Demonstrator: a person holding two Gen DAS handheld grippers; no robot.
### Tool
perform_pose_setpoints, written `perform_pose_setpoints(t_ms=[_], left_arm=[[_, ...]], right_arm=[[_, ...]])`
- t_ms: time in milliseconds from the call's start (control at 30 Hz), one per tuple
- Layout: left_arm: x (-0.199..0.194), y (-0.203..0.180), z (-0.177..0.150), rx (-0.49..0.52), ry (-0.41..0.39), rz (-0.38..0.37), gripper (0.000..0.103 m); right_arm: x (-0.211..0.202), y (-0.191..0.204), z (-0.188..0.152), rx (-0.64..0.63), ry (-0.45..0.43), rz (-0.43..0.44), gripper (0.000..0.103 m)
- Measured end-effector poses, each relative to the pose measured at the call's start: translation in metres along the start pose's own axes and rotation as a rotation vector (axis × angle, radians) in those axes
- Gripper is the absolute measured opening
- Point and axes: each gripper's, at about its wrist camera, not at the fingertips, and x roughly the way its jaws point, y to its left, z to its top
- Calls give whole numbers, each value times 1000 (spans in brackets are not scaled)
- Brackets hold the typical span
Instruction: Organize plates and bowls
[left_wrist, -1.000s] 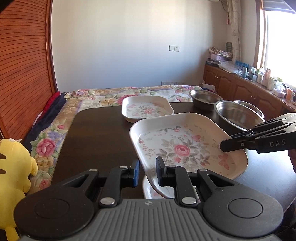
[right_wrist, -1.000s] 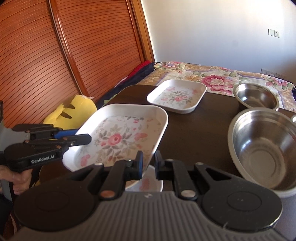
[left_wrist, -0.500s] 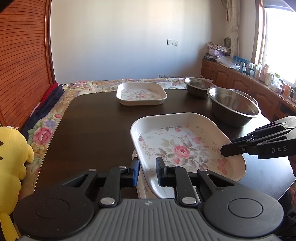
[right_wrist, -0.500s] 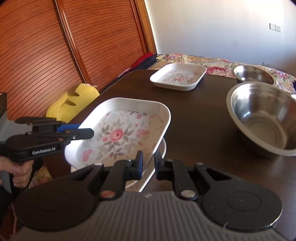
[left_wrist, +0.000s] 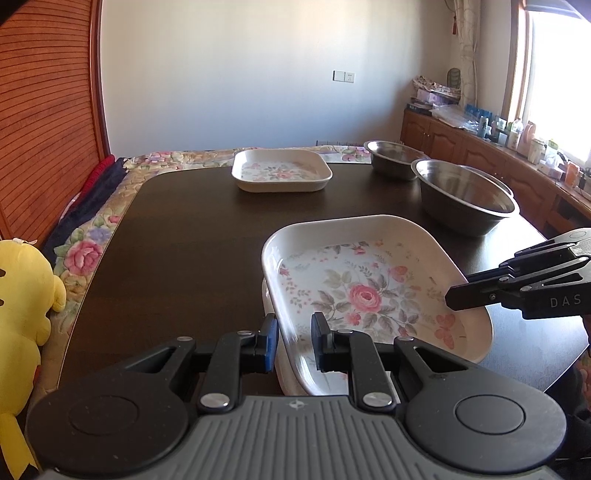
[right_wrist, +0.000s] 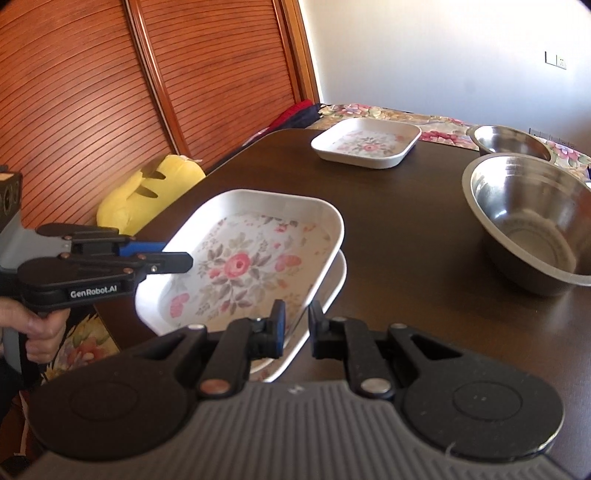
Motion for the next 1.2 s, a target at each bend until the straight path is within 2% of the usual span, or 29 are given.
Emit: perform_pose_setpoints(t_ms=[400, 633, 1133, 1200], left_arm=[[4, 0, -3, 3, 0, 7, 20], [6, -3, -5, 20, 1, 40, 20], [5, 2, -7, 10, -6, 38, 20], [4, 4, -6, 4, -11, 39, 23]], right_arm=[[4, 7, -7, -6, 0, -19, 15], [4, 8, -11, -8, -13, -27, 16], [2, 6, -13, -3, -29, -23, 17], [0, 5, -12, -3, -35, -25, 17]])
